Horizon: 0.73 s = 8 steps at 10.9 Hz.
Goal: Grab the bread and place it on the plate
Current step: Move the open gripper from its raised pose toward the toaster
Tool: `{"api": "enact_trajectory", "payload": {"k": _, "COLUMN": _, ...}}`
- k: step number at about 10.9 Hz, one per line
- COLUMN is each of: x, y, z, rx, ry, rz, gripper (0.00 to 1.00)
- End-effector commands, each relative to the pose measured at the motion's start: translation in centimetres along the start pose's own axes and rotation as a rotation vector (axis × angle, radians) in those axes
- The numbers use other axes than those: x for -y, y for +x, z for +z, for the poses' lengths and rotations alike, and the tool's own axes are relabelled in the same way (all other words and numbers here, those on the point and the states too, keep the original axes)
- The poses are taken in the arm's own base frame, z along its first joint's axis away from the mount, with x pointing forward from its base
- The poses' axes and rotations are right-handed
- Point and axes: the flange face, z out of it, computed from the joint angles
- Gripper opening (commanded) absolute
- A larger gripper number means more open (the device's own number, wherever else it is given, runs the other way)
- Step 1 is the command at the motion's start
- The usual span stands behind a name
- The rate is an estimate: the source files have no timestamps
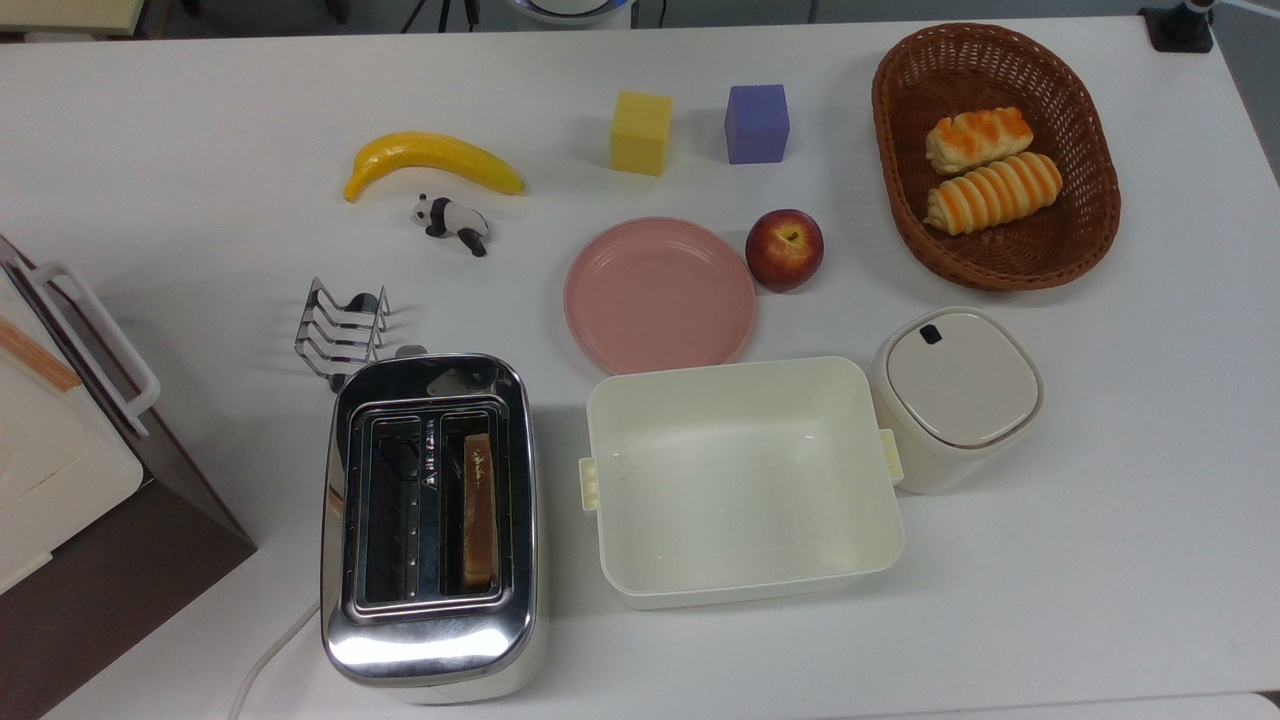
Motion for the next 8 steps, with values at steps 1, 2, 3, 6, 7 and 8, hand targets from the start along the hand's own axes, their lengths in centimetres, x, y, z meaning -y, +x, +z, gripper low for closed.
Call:
{"api": "enact_trajectory", "payload": {"k": 1, "x": 0.11, "y": -0.71, "z": -0.19, "rx": 0.006, "ry": 0.011, "rz": -0.021, "gripper": 1.0}}
{"api": "enact_trajectory", "payload": {"k": 2, "x": 0.03, "y": -0.72, "z": -0.19, "rx": 0.006, "ry": 0.011, "rz": -0.021, "gripper": 1.0}}
{"api": "enact_trajectory", "payload": {"k": 3, "x": 0.11, "y": -0.71, "z": -0.19, "rx": 0.006, "ry": 0.011, "rz": -0.022, "gripper": 1.0}}
{"api": "enact_trajectory", "payload": {"k": 6, "x": 0.08, "y": -0.53, "z": -0.1, "rx": 0.0, "ry": 0.01, "rz": -0.024, "gripper": 0.73}}
{"api": "enact_trajectory", "payload": {"k": 7, "x": 0.11, "y": -0.29, "z": -0.11, "rx": -0.012, "ry": 0.009, "rz": -0.023, "gripper": 0.73}}
{"api": "enact_trajectory", "payload": {"k": 8, "x": 0.08, "y": -0.06, "z": -0.31, "rx": -0.033, "ry": 0.006, "rz": -0.023, "gripper": 0.86}}
